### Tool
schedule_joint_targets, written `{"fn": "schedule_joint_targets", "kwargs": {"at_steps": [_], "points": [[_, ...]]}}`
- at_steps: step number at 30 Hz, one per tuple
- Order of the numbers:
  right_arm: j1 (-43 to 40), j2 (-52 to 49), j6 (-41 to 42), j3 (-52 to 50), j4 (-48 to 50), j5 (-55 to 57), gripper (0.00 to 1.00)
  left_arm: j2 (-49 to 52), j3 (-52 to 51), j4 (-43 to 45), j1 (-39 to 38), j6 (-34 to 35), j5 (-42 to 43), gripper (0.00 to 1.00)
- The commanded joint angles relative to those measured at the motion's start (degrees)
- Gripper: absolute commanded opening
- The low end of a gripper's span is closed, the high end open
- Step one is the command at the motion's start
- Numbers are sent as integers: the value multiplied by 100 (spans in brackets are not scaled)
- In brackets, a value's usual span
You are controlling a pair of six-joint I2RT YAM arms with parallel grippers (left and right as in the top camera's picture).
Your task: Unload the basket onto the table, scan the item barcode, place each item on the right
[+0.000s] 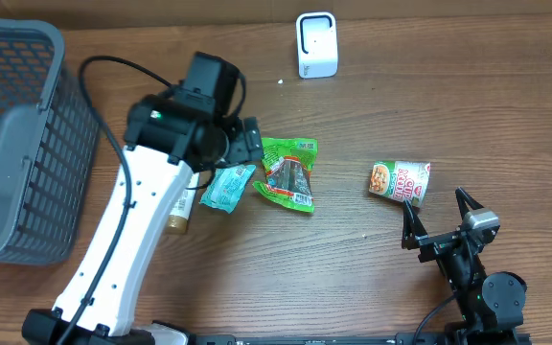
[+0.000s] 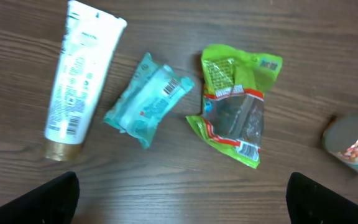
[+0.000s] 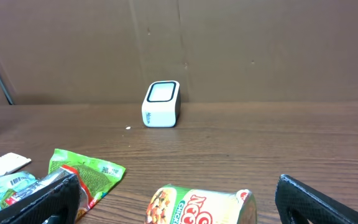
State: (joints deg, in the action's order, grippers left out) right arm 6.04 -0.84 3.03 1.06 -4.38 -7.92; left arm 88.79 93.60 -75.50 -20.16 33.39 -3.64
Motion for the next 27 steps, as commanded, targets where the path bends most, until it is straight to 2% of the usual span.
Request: {"fn": "schedule_joint_targets", "kwargs": {"at_steps": [1, 5, 13, 22, 27], "points": [[33, 68, 42, -61, 24, 39, 100, 2, -282, 186, -260, 470, -127, 96], [33, 68, 42, -61, 24, 39, 100, 2, -640, 444, -490, 776, -216, 97], [33, 68, 42, -61, 24, 39, 100, 2, -1207, 1054, -741, 951, -120, 100], [33, 68, 42, -61, 24, 39, 100, 4, -1628, 1458, -839, 918, -146, 100], [33, 68, 42, -61, 24, 39, 100, 4, -1635, 1561, -837, 562, -144, 100]]}}
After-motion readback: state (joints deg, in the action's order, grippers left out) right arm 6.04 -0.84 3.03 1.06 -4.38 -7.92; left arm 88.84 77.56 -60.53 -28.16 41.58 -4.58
